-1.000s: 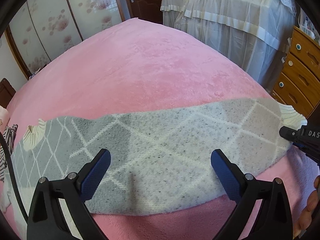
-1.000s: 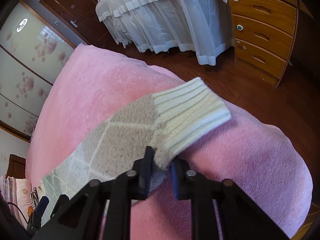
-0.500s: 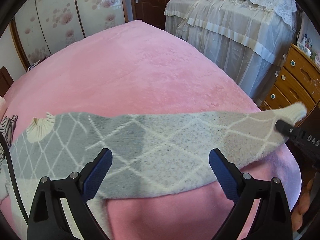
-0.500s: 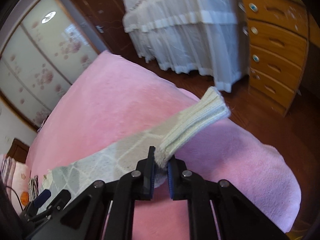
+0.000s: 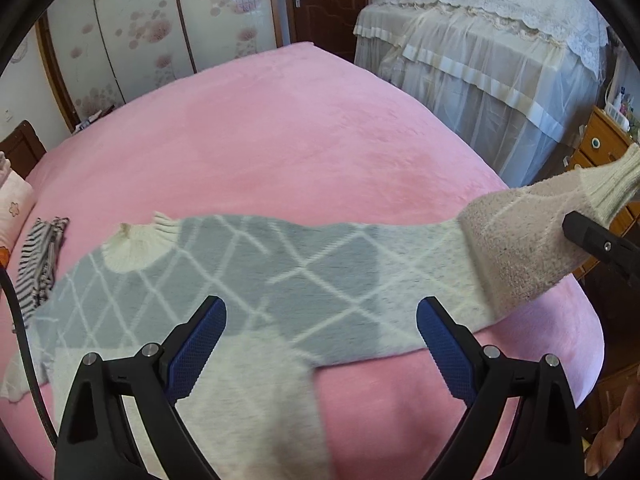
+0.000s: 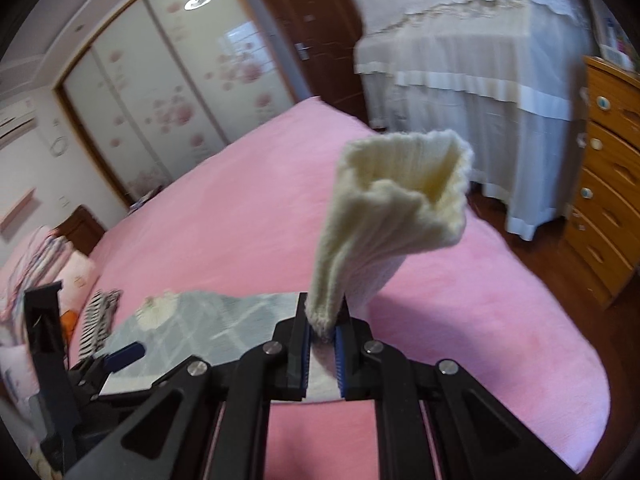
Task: Fold small clothes
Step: 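Lift the cuff with the right tool and fold the sleeve across the sweater body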
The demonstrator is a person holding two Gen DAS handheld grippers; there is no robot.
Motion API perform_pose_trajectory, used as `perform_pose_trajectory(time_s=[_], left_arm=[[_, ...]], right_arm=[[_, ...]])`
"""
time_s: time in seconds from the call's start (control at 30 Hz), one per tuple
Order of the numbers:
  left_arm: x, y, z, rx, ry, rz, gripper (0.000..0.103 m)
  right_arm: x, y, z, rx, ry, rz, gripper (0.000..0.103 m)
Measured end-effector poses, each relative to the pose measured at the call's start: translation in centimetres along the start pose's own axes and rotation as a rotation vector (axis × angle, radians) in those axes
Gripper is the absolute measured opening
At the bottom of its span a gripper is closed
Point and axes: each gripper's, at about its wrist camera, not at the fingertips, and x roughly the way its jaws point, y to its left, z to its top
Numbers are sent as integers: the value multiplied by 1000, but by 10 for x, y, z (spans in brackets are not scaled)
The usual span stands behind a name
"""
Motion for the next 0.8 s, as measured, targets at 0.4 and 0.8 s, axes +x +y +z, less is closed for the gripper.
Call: perform_pose_trajectory(time_s=[0.4, 0.8], left_arm=[[-22, 136, -23, -166, 9, -115, 96], [26, 198, -88, -227, 186, -181, 94]], right_arm=[[44, 146, -58, -324, 108, 122, 10], [121, 200, -161, -388, 358, 174, 10]])
